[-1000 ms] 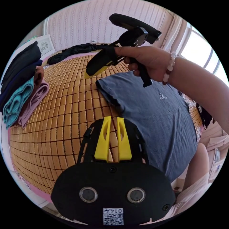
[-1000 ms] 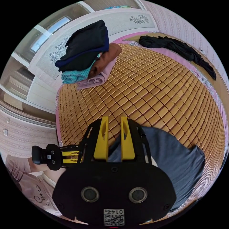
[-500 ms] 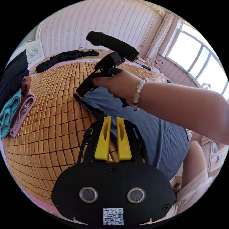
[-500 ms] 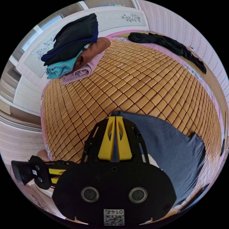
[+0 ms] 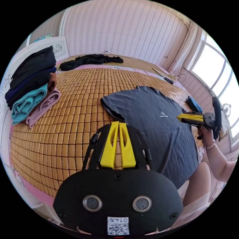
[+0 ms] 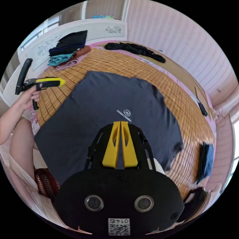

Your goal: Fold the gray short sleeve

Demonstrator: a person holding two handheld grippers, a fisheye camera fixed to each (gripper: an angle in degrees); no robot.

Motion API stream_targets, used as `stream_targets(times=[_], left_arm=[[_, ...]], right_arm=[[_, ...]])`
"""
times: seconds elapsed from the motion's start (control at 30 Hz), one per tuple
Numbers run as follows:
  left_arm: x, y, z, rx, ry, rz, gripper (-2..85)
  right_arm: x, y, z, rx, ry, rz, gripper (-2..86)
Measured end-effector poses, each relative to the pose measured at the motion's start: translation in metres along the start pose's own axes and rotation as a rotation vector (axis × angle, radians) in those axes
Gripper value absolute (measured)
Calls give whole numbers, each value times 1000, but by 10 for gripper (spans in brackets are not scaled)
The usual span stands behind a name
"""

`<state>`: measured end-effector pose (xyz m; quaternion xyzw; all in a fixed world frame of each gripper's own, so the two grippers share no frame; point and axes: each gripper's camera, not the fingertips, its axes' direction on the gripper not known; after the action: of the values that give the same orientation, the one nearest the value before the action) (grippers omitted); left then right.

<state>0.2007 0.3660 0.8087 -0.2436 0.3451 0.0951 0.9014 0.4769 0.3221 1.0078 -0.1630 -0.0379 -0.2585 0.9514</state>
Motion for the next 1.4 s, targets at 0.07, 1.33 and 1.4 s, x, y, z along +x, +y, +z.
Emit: stream_targets(times=[0.07, 1.33, 1.4], left_arm=[[29, -10, -4, 1, 28, 102, -9], [519, -218, 283, -316, 149, 666, 73], [522, -215, 290, -329, 125, 684, 67]], right_arm=[[41, 63, -12, -2, 62, 162, -3], [238, 254, -38, 138, -152, 482, 85], [239, 254, -39, 131, -142, 476, 74]])
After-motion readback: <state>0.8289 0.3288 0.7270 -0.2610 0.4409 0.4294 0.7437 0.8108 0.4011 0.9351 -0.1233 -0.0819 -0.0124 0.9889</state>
